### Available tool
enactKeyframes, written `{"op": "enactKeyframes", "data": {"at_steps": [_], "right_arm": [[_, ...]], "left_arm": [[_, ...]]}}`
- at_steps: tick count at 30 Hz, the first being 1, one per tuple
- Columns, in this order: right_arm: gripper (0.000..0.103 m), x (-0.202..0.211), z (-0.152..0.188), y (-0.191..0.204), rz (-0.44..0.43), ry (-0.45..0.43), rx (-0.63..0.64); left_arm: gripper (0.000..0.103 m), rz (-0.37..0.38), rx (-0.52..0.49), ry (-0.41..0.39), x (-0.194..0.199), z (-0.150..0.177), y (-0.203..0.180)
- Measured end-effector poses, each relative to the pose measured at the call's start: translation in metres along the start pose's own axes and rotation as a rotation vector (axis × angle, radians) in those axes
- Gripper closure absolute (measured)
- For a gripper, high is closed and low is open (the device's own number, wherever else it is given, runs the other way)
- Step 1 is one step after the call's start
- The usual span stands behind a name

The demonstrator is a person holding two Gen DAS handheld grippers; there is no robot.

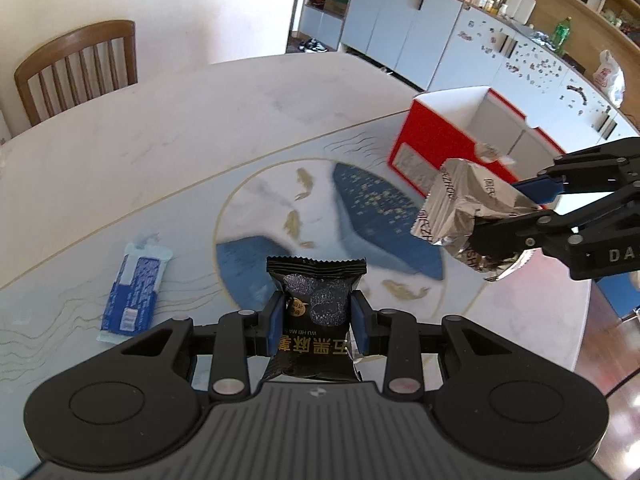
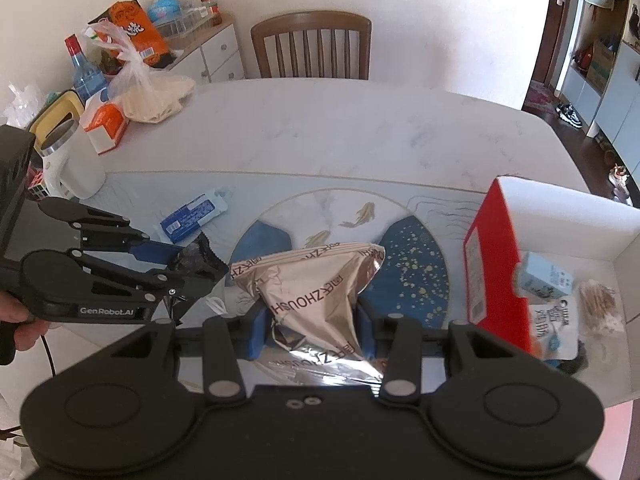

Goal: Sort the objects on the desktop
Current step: 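Lift and carry the black packet and silver foil bag over the red box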

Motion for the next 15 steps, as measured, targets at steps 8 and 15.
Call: {"op": "enactKeyframes", "data": {"at_steps": [8,15], "right_arm": [[0.059,0.023,-0.001,-0.021,0.017,-0.027,-0.006],[0.059,0.038,0.002,-0.044,0.032,-0.039,-0.007]], "left_arm": [[0.070,0.042,-0.020,-0.012,0.007,-0.018,-0.033],[0.070,0.057,-0.061,-0.018,0.006,-0.035,-0.067]]}}
Point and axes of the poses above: each gripper's, at about its wrist camera, not at the fingertips, and x roughly against the way its jaws point, y to its left, z to its underside, the point moved 10 cm from there along -x, roughly the way its jaws point, and after that the axes turned 3 degrees about x, right-handed, at the moved point
